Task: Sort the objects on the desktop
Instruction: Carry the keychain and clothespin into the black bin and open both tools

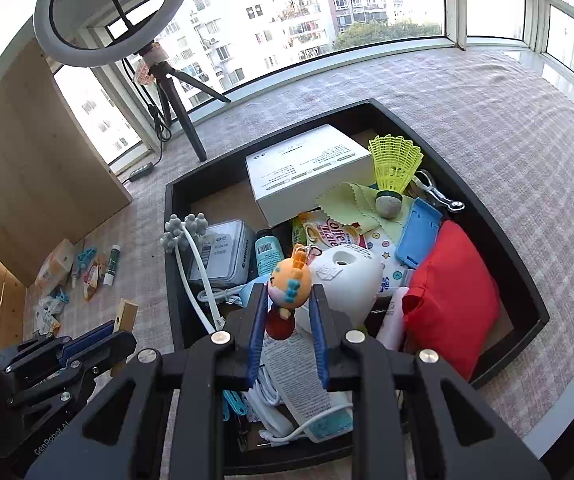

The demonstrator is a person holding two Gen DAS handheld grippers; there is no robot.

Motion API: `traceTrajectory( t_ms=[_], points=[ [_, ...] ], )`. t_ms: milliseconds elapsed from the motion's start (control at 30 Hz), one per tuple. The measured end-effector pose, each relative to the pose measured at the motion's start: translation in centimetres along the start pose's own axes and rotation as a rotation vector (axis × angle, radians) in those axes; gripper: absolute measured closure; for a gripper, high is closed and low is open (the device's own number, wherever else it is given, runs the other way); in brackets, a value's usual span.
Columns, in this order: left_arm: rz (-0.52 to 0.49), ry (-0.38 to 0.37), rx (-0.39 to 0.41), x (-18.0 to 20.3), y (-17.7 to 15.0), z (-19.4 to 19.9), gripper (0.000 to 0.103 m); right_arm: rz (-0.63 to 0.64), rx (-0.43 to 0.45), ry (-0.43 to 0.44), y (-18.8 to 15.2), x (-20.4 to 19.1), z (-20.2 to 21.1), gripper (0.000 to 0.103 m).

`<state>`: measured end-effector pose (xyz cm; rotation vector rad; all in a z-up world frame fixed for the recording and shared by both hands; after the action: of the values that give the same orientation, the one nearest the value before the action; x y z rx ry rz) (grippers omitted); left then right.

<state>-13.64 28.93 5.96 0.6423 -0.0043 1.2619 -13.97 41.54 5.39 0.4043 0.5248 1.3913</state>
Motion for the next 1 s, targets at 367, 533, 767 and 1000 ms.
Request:
traceTrajectory(
  t_ms=[367, 533, 767, 1000],
  points=[
    [-0.051, -0.011, -0.042, 3.7, -1.0, -1.5, 0.047, -0.064, 0.028, -0.03, -0.1, 3.4, 1.5, 0.066],
    [-0.034, 0.016, -0.02, 2.3, -0.6, -1.1, 0.048, -0.033, 0.051, -0.043, 0.5, 2.5, 1.9, 0.058],
    [0.034, 0.072, 0.009, -1.9, 0.3, -0.6, 0.049, 0.017, 0.04, -0.006, 1.3, -0.5, 0.9, 0.058],
    [0.136, 0.16, 0.045, -8.5, 1.5, 0.4, 0.049, 0.116, 0.02, 0.037, 2.5, -5.6, -0.9, 0.058]
  ],
)
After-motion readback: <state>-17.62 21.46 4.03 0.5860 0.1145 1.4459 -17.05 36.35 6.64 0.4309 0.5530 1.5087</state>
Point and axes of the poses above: each gripper's, at about its wrist camera, not at the fingertips, and z roughly against the way its jaws point, x to its right, y to its top, the point moved 9 cm from there along -z, roughly the way its jaws point, and after that the axes turned 14 degrees about z, right-handed, at the moved point
